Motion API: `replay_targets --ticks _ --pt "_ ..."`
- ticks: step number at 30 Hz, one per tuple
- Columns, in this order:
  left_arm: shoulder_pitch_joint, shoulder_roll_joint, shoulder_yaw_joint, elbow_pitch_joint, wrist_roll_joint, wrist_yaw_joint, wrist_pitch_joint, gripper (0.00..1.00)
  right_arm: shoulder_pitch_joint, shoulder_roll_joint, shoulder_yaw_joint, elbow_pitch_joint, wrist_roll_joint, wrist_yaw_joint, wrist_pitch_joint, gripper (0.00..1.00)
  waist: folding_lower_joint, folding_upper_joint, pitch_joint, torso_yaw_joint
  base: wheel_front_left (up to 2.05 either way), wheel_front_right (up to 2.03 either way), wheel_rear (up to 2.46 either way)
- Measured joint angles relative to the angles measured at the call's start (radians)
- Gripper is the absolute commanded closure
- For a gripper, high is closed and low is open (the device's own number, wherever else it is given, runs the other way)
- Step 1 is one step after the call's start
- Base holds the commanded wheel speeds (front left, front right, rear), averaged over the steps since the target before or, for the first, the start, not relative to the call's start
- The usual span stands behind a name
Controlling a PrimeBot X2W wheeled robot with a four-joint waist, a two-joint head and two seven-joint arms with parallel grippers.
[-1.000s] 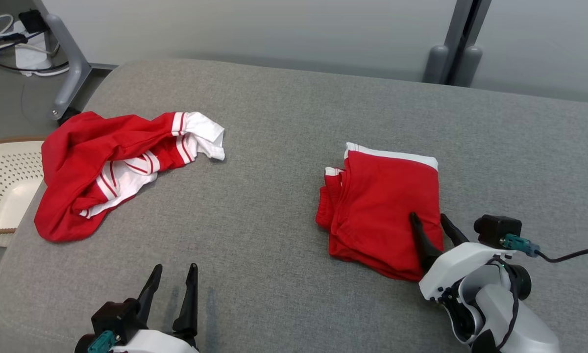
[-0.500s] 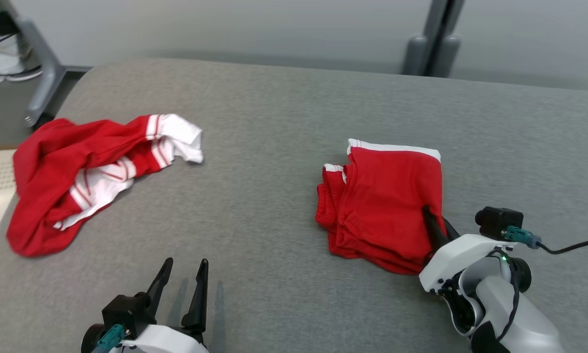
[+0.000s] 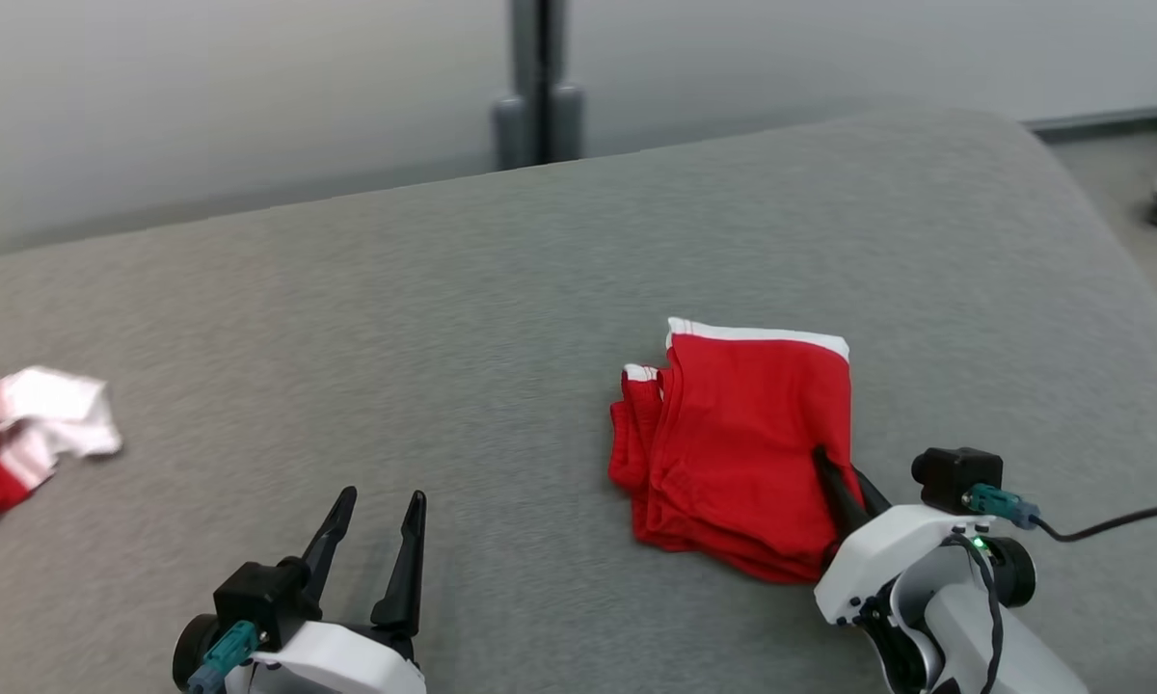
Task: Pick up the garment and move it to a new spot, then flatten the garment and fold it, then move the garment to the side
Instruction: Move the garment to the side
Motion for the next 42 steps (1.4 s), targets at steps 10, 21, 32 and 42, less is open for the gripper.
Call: replay_targets --ticks 10,21,32,42 --pt "-0.029 -0.001 -0.037 -0.002 0.014 -0.009 0.000 0.00 0.023 -0.002 0.031 -0.033 -0.012 0.000 0.000 1.00 0.0000 0.0000 0.025 -0.202 0.00 0.00 0.00" --pt "-0.060 -0.001 -0.037 -0.016 0.076 -0.028 0.000 0.00 -0.098 -0.106 0.016 0.011 -0.126 0.000 0.000 1.00 0.0000 0.0000 0.119 -0.164 0.00 0.00 0.00" --pt "-0.126 0.006 -0.019 -0.059 0.137 -0.040 0.000 0.00 -0.356 -0.298 -0.193 0.228 -0.329 0.000 0.000 1.00 0.0000 0.0000 0.236 -0.026 0.00 0.00 0.00" --pt "-0.150 0.009 -0.026 -0.073 0.137 -0.043 0.000 0.00 -0.424 -0.441 -0.516 0.299 -0.539 0.000 0.000 0.00 0.0000 0.0000 0.297 0.073 0.00 0.00 0.00"
